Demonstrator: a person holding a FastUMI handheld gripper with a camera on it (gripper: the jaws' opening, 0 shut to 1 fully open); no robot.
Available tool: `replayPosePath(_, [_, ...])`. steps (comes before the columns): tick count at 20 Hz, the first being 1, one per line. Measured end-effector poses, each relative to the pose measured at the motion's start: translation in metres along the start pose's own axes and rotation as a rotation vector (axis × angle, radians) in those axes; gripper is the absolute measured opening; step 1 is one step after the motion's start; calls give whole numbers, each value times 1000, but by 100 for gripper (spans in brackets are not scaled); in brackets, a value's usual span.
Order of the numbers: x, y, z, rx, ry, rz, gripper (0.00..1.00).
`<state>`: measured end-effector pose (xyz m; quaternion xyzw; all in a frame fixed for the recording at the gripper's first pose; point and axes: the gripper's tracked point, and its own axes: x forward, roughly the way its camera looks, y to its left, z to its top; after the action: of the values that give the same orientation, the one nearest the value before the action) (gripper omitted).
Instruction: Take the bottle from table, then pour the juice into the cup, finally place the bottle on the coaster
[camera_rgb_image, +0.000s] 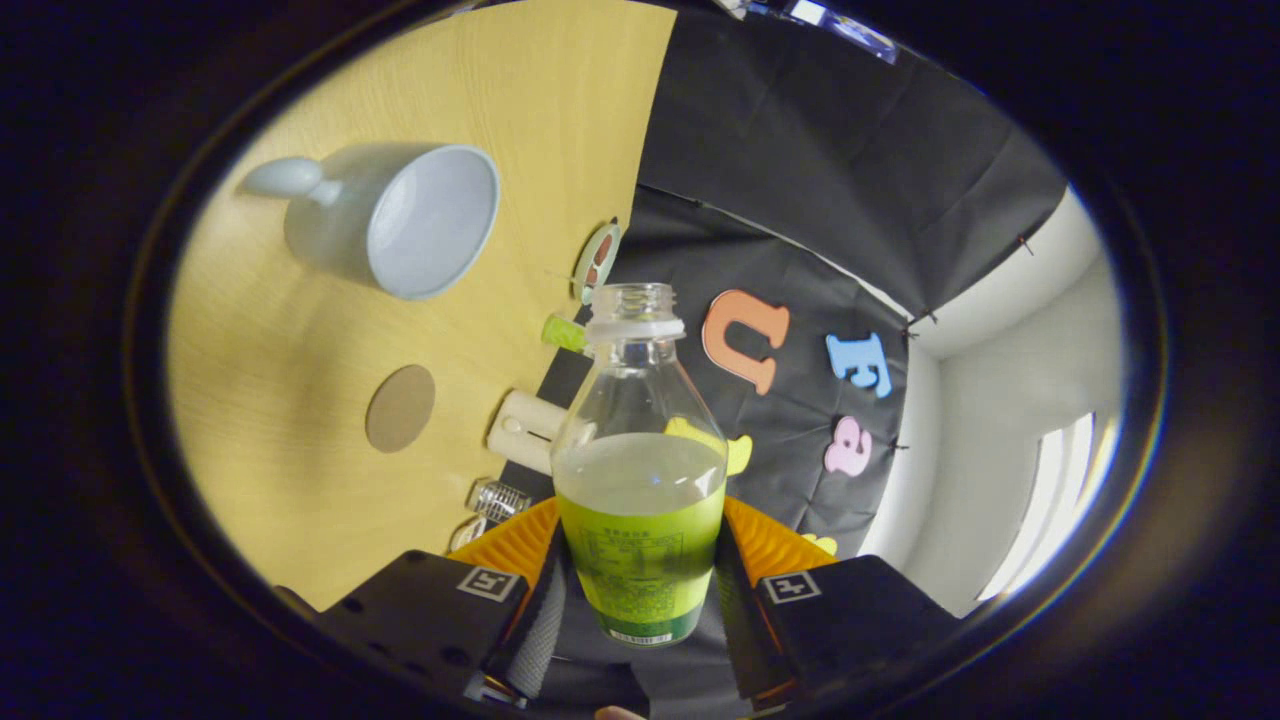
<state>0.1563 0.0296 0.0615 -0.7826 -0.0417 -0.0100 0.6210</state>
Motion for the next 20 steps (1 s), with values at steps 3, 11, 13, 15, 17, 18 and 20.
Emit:
replayPosePath(3, [-2, 2, 4, 122, 9, 8, 74])
replayPosePath(11, [-10, 24, -1, 569, 58, 102, 74])
replayPosePath(13, [-15, 29, 0, 716, 63, 140, 74])
replayPosePath(15, [-18, 25, 3, 857, 59, 166, 74])
replayPosePath(17, [-20, 15, 4, 972, 37, 161, 74])
replayPosePath(18, [-21, 9, 4, 1022, 27, 153, 74])
replayPosePath(20, [-23, 1, 6, 1126, 3, 150, 74])
